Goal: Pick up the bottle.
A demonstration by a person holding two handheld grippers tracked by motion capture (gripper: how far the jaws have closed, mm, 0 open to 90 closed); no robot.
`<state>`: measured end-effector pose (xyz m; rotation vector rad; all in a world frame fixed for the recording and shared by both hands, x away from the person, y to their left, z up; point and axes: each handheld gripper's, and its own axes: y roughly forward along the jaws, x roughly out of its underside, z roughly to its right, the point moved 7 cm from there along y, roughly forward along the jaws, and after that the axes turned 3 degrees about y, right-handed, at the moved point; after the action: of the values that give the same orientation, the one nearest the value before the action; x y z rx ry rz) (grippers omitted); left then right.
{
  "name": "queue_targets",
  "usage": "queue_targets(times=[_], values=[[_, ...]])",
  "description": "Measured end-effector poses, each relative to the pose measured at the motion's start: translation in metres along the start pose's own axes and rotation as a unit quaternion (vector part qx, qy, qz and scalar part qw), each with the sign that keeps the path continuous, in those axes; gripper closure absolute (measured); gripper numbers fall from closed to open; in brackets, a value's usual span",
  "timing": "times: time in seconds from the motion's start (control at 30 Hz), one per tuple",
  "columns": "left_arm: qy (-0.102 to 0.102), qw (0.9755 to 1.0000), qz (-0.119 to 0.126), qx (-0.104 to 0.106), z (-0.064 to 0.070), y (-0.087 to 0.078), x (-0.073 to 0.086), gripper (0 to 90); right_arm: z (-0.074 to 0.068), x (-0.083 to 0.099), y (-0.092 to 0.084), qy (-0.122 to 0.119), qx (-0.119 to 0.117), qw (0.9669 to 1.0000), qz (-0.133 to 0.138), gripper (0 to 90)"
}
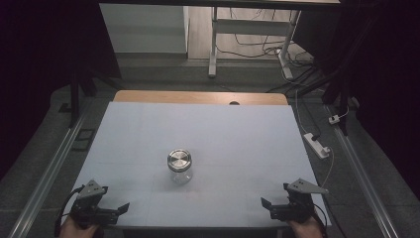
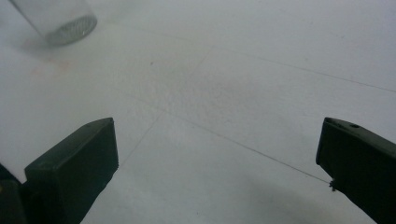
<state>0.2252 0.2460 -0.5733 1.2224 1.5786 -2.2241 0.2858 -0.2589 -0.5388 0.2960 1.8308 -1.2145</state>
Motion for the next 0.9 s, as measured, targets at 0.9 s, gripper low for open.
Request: queue_targets(times=[0.9], values=[[0.005,0.9996,-0.028,-0.007,0.0009,0.0053,0.0011,1.8,-0.0045,0.0034,0.0058,-0.016,-0.02,0.9991,-0.032,0.0]])
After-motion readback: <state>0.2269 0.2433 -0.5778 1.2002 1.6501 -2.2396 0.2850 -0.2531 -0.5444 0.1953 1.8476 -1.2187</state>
